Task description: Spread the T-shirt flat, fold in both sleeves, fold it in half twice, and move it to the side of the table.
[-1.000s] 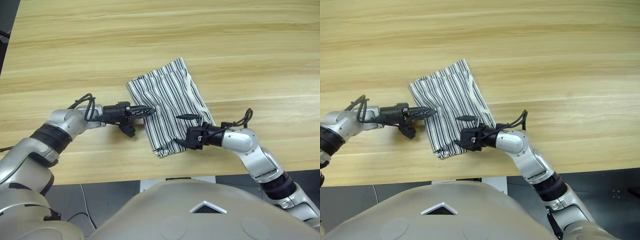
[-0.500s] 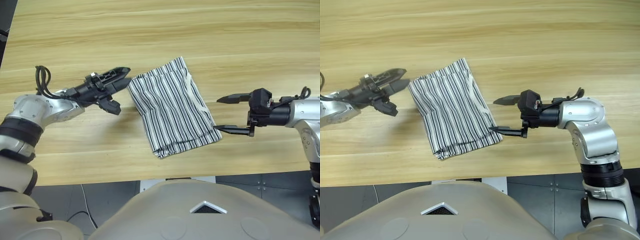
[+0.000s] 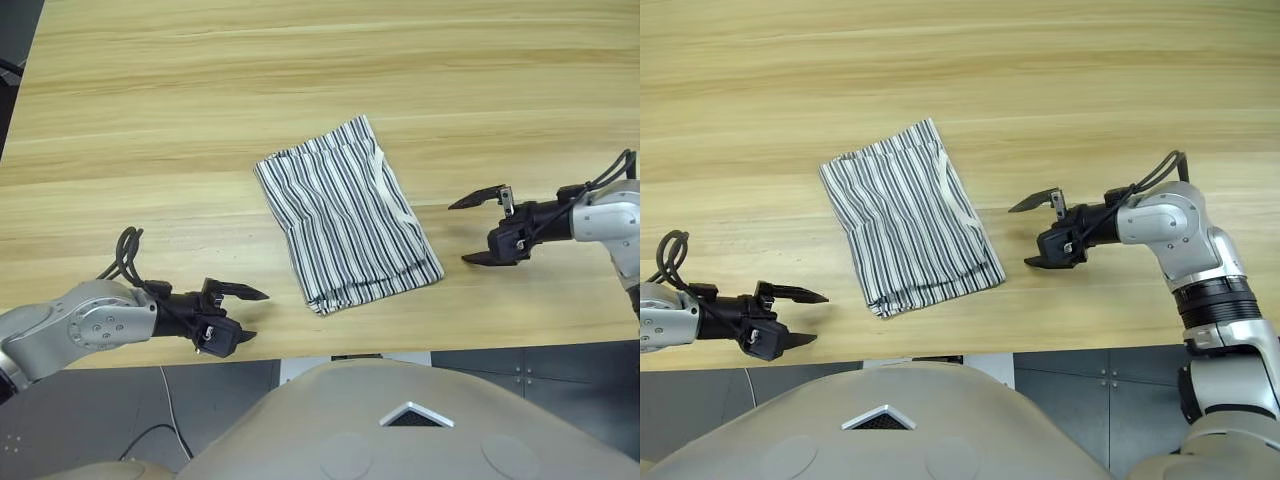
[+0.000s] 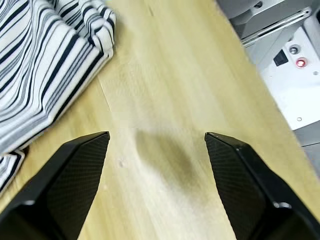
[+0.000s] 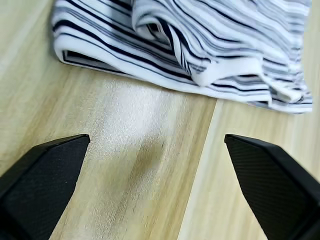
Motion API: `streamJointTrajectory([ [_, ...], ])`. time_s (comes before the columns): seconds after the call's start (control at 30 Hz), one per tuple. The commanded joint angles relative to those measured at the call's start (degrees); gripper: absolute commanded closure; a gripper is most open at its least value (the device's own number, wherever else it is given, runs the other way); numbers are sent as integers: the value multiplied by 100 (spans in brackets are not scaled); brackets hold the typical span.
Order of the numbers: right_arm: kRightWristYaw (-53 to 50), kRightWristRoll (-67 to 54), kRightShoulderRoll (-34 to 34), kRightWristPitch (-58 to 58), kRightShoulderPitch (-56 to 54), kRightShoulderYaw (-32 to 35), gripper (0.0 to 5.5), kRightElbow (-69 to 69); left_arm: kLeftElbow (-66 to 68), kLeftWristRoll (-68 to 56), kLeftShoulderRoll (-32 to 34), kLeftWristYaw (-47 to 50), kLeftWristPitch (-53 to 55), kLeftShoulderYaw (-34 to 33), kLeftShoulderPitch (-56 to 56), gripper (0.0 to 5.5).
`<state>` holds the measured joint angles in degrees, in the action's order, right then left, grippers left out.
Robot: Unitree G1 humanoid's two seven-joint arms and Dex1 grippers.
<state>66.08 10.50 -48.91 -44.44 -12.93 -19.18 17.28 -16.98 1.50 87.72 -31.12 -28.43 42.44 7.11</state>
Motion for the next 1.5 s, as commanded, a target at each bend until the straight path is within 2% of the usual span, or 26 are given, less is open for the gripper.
streamJointTrajectory([
  [0.03,-60,-63,136,-177,22,-217,51,219,59,322,-576,37,212,-559,120,194],
  [0.23,-299,-143,444,-400,90,-491,51,375,215,690,-1408,-99,175,-1111,315,194],
  [0.67,-759,14,740,-643,42,-860,51,609,919,1321,-2745,-670,-286,-1251,328,194],
  [0.9,-789,-13,764,-687,-9,-1017,51,605,1082,1516,-3121,-706,-496,-1413,294,194],
  [1.13,-738,-51,714,-697,-40,-1187,179,660,1125,1546,-3238,-812,-580,-1473,343,190],
  [1.5,-845,17,703,-627,0,-1218,387,617,1104,1562,-3368,-1030,-603,-1480,392,371],
])
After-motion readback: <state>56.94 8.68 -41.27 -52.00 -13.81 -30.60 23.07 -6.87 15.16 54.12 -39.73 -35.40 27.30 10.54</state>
